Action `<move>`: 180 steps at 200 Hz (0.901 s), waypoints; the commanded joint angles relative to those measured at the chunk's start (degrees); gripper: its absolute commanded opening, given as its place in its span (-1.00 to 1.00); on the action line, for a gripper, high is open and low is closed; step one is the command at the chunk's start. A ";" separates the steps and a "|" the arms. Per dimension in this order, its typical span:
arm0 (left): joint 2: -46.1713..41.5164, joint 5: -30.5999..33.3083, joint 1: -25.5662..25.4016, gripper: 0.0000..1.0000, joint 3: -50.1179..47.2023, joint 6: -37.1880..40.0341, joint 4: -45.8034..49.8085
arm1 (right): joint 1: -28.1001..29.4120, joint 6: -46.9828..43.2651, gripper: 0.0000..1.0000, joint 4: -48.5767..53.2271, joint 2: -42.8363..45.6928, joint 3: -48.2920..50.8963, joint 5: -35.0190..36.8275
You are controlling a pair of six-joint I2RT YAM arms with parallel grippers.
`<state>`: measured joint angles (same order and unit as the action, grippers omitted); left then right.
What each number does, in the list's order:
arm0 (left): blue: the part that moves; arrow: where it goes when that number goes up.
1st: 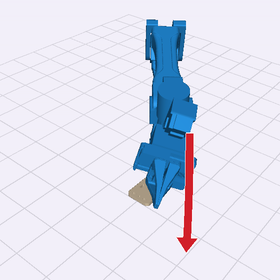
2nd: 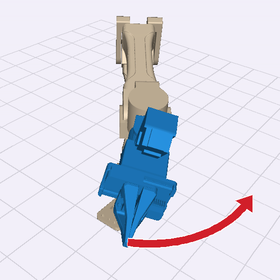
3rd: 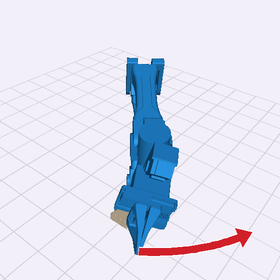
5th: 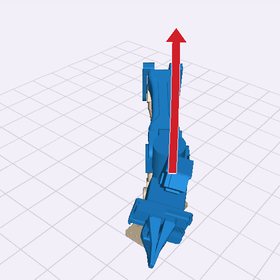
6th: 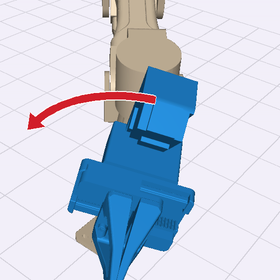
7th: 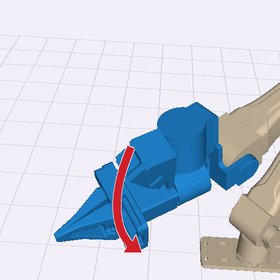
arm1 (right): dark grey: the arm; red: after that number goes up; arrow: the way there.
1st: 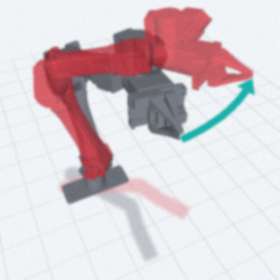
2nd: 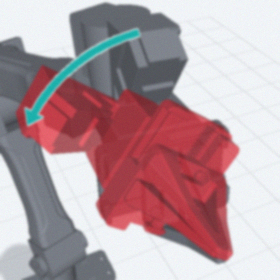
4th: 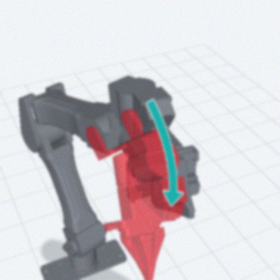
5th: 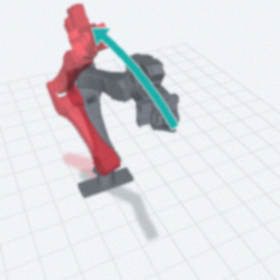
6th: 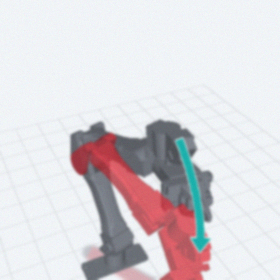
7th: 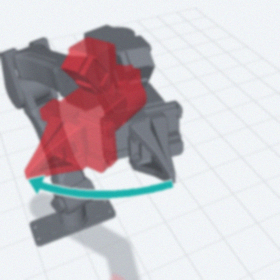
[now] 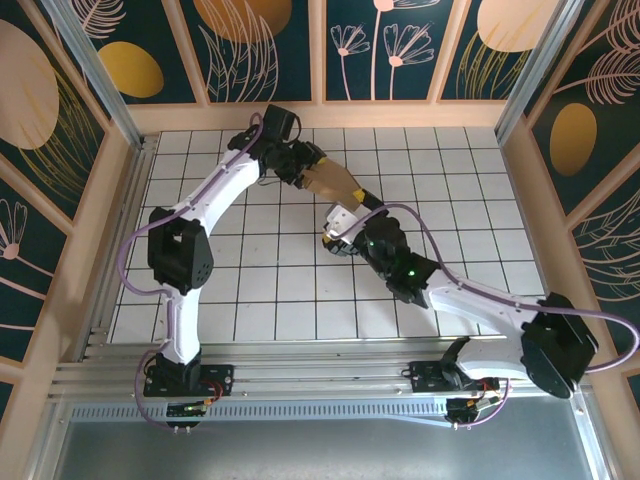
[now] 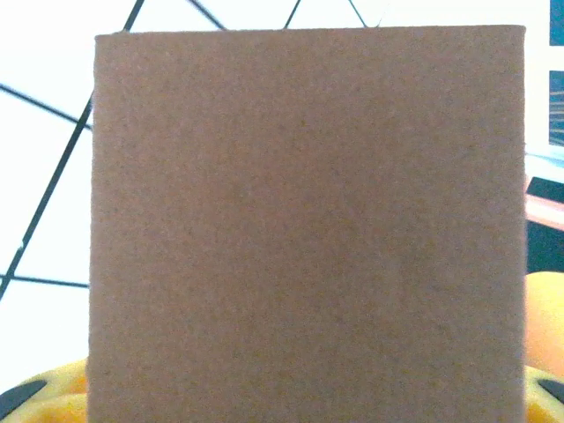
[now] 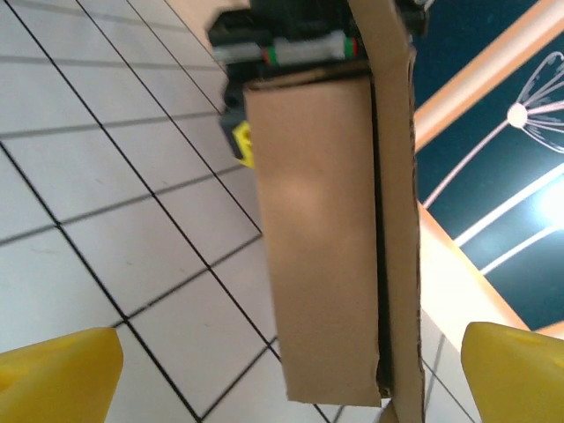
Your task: Fold the paper box
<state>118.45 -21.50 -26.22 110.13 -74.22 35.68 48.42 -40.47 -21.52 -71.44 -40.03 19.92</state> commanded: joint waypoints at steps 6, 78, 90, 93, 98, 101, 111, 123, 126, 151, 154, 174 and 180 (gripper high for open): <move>-2.52 -4.19 -0.15 -0.08 -5.31 -6.95 -6.01 | -3.12 -3.84 0.98 -3.75 -2.07 -3.74 2.58; -5.92 -8.03 -0.15 -0.07 -12.33 -11.19 -12.77 | -6.11 -3.66 0.98 2.82 -7.36 -8.75 -10.24; -6.45 -8.38 -0.15 -0.05 -12.81 -11.46 -13.19 | -6.90 -3.35 0.97 3.90 -8.86 -10.45 -10.90; -6.45 -8.51 -0.19 -0.05 -12.86 -11.48 -13.18 | -7.01 -3.49 0.96 3.93 -9.20 -10.76 -10.95; -6.61 -8.65 -0.15 -0.04 -12.90 -11.42 -13.27 | -7.19 -3.90 0.95 3.67 -9.57 -11.05 -10.68; -6.65 -8.79 -0.19 -0.04 -12.92 -11.33 -13.27 | -7.27 -4.29 0.94 3.29 -9.91 -11.23 -10.41; -6.95 -8.86 -0.15 -0.03 -13.12 -11.09 -12.76 | -7.47 -5.98 0.92 2.66 -10.80 -11.82 -8.96; -7.65 -8.96 -0.15 -0.01 -13.89 -11.04 -12.72 | -7.81 -8.31 0.86 4.63 -12.19 -13.59 -8.08; -7.84 -9.07 -0.15 -0.01 -14.10 -11.08 -12.83 | -7.89 -8.83 0.83 5.17 -12.56 -14.03 -7.84; -9.67 -9.18 -0.15 0.04 -16.17 -11.39 -13.85 | -8.35 -11.68 0.42 9.15 -14.33 -16.73 -8.18; -9.80 -9.32 -0.15 0.06 -16.25 -11.47 -13.96 | -8.35 -11.90 0.36 9.54 -14.56 -17.04 -8.27; -10.32 -10.35 -0.15 0.15 -17.11 -12.13 -15.30 | -8.26 -12.15 0.09 13.05 -14.62 -19.05 -9.26; -10.40 -10.77 -0.15 0.19 -17.07 -12.27 -15.74 | -8.27 -12.10 0.05 14.12 -14.43 -19.57 -9.76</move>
<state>111.11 -27.24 -25.56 94.11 -85.38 21.41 40.71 -51.00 -11.90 -85.56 -55.86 10.48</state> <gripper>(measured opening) 0.566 0.565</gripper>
